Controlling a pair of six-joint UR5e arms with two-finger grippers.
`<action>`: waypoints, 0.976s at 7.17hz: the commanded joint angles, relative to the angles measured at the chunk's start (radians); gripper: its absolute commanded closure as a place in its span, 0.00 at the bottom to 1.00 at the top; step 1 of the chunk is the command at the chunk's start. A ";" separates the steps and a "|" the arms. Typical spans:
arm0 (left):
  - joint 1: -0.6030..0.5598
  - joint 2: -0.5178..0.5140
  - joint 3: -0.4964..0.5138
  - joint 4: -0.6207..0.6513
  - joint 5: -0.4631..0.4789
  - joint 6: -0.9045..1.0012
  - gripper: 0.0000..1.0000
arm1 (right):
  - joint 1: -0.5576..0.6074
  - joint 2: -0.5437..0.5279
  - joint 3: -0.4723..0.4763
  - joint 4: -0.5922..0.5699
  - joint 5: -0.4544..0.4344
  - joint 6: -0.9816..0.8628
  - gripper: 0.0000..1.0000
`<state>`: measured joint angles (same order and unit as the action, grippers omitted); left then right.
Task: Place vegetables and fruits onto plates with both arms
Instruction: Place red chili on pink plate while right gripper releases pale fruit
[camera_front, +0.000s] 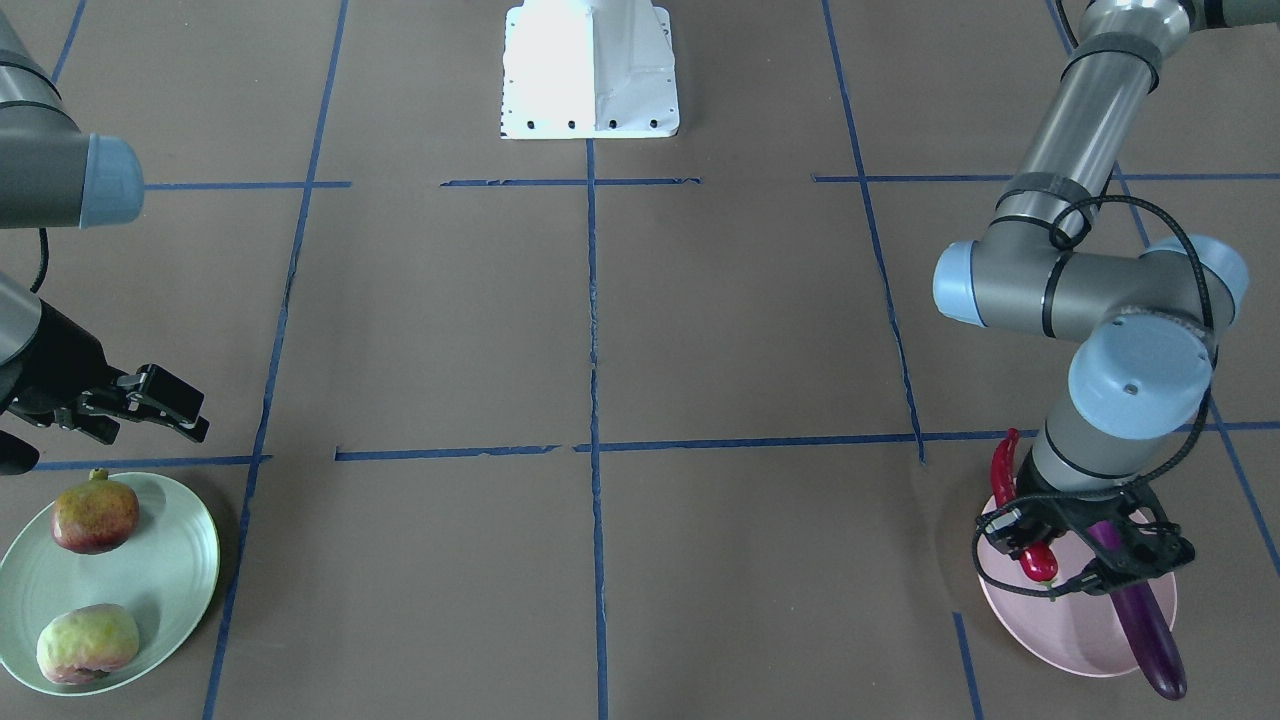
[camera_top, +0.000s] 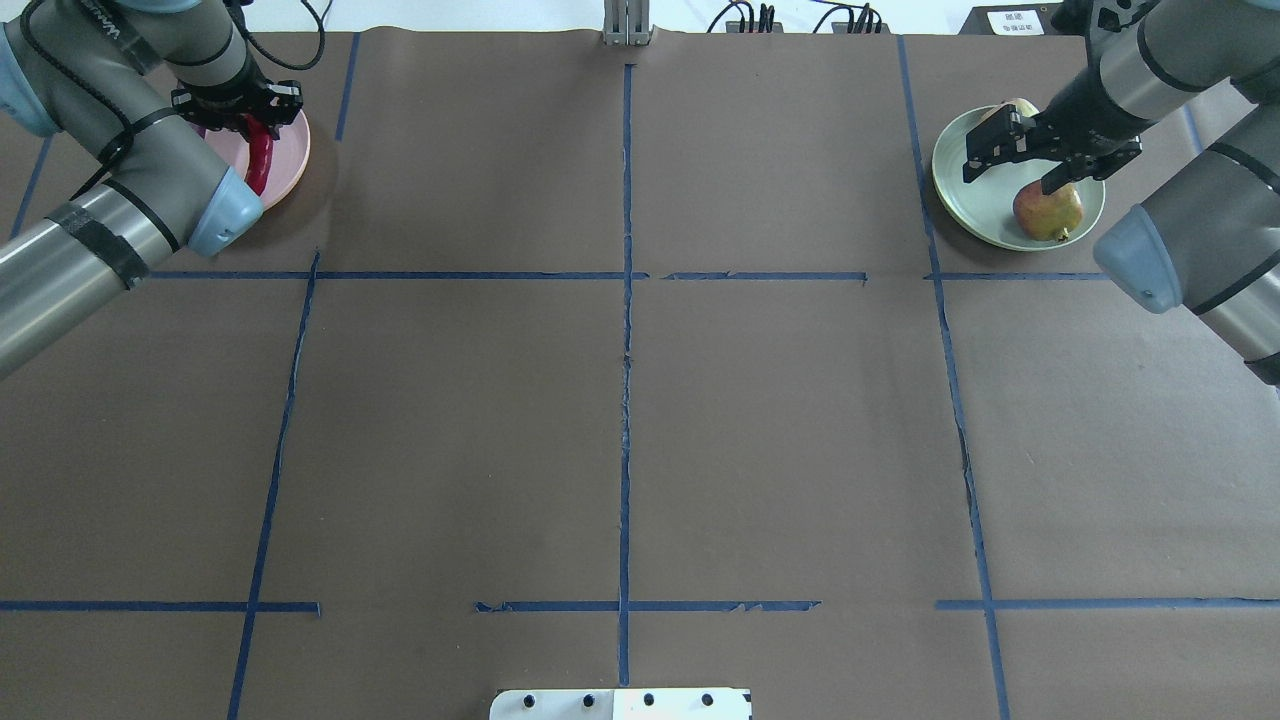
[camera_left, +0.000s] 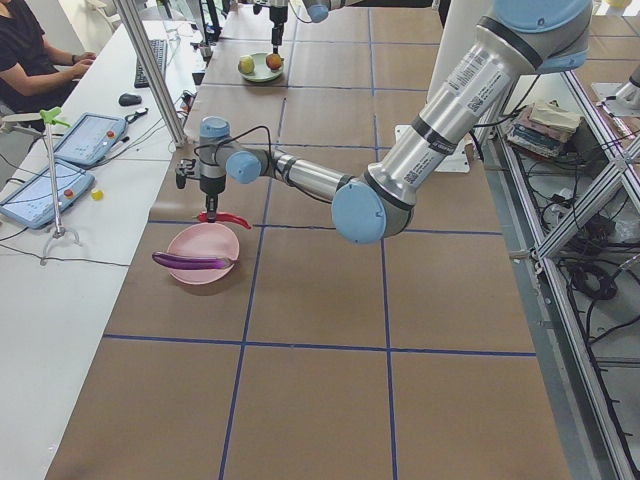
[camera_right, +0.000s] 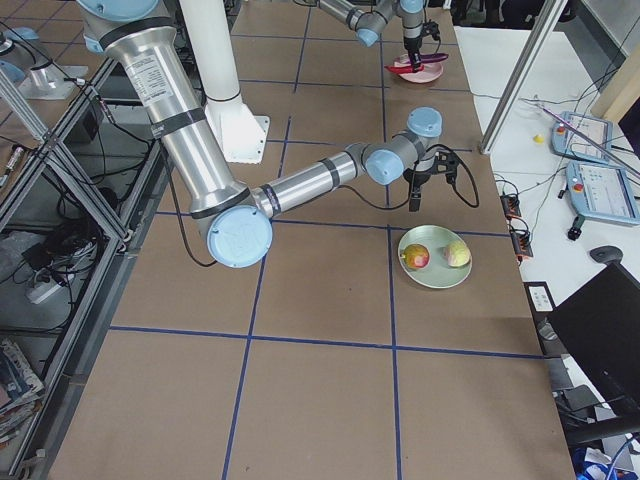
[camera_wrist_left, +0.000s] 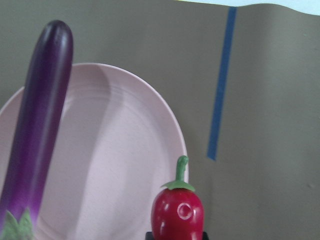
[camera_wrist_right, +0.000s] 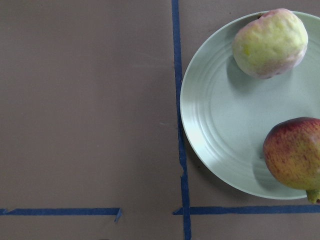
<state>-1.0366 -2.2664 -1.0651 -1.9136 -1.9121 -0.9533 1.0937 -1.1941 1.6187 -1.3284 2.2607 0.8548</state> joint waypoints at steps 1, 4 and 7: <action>-0.013 -0.019 0.158 -0.136 0.001 0.027 0.01 | 0.000 -0.048 0.068 -0.002 0.002 0.001 0.00; -0.095 -0.022 0.140 -0.125 -0.130 0.111 0.00 | 0.030 -0.076 0.078 -0.002 0.020 0.000 0.00; -0.166 0.291 -0.305 -0.102 -0.241 0.351 0.00 | 0.139 -0.156 0.079 -0.003 0.075 -0.077 0.00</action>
<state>-1.1759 -2.1216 -1.1699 -2.0302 -2.1122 -0.7262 1.1912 -1.3153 1.6976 -1.3313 2.3158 0.8257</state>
